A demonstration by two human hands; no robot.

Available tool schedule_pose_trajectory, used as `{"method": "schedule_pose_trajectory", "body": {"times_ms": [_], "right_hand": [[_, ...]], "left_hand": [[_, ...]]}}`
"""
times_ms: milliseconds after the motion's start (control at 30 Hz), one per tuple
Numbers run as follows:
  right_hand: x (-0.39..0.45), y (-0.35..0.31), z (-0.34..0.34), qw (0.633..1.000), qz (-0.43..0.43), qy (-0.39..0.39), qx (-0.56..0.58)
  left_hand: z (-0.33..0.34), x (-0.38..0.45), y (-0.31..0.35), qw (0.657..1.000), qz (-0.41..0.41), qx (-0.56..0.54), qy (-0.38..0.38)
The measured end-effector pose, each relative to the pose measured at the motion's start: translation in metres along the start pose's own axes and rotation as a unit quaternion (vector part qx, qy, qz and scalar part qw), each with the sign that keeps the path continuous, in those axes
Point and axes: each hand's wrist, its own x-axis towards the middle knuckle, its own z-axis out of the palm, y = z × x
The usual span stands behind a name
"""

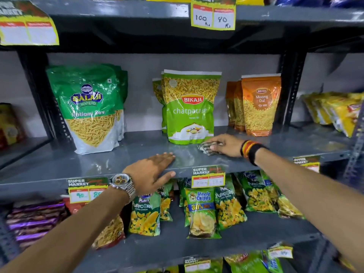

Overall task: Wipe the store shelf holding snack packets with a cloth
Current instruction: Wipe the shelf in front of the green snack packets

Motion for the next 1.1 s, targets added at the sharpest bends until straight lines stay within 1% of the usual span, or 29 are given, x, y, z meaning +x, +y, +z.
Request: {"method": "schedule_pose_trajectory", "body": {"times_ms": [67,100,133,200,233,267,333,367,433,533,600,700,733,767,833,900,933,967,1033,1100], "right_hand": [[-0.009,0.006,0.016,0.998,-0.019,0.019,-0.056],[-0.018,0.002,0.019,0.997,-0.038,0.028,-0.056],[-0.029,-0.006,0.018,0.997,-0.060,0.019,-0.033],[-0.055,-0.019,0.004,0.992,-0.093,-0.069,0.040],[-0.061,-0.021,-0.007,0.989,-0.092,-0.098,0.068],[-0.059,-0.018,-0.015,0.989,-0.087,-0.090,0.079],[-0.040,-0.008,-0.025,0.994,-0.057,-0.029,0.087],[-0.028,-0.001,-0.025,0.996,-0.037,-0.013,0.084],[-0.007,0.007,-0.012,0.999,-0.017,-0.006,0.040],[-0.008,0.014,0.004,0.998,-0.031,-0.007,-0.053],[-0.028,0.009,0.005,0.998,-0.052,-0.009,-0.037],[-0.063,0.003,-0.012,0.988,-0.092,-0.114,0.044],[-0.065,0.005,-0.020,0.987,-0.095,-0.117,0.049],[-0.061,0.012,-0.025,0.991,-0.088,-0.089,0.042],[-0.045,0.031,-0.029,0.999,-0.044,-0.007,0.021],[-0.037,0.046,-0.019,0.999,-0.007,0.040,-0.011],[-0.038,0.051,-0.011,0.998,-0.002,0.054,-0.036],[-0.041,0.053,-0.005,0.997,-0.013,0.062,-0.047],[-0.062,0.049,-0.002,0.997,-0.047,0.048,-0.040],[-0.089,0.047,-0.011,0.996,-0.086,-0.002,-0.003]], "left_hand": [[-0.001,-0.001,0.002,1.000,-0.001,-0.004,0.001],[-0.001,-0.001,0.002,1.000,-0.003,-0.005,0.001],[0.000,-0.001,0.001,1.000,-0.005,-0.005,0.001],[0.001,-0.001,0.001,1.000,-0.008,-0.005,0.001],[0.001,-0.001,0.001,1.000,-0.010,-0.005,0.001],[0.000,-0.001,0.001,1.000,-0.013,-0.006,0.000],[-0.001,-0.002,0.002,1.000,-0.017,-0.007,0.003],[-0.001,-0.001,0.003,1.000,-0.019,-0.008,0.003],[-0.002,-0.003,0.002,1.000,-0.024,-0.006,0.000],[-0.001,-0.003,0.005,1.000,-0.027,0.000,0.004],[-0.001,-0.003,0.004,1.000,-0.019,-0.004,0.004],[0.001,-0.002,0.001,1.000,-0.018,0.000,0.003],[0.001,0.000,0.001,1.000,-0.021,-0.002,-0.002],[0.000,0.002,0.004,1.000,-0.023,-0.004,-0.006],[-0.003,0.013,0.017,1.000,-0.019,-0.007,-0.002],[-0.003,0.032,0.038,1.000,-0.006,-0.006,0.003],[-0.001,0.042,0.049,1.000,0.002,-0.002,0.000],[0.001,0.052,0.059,1.000,0.008,0.000,-0.004],[0.007,0.064,0.071,1.000,0.012,0.001,-0.012],[0.011,0.067,0.074,1.000,0.011,-0.008,-0.008]]}}
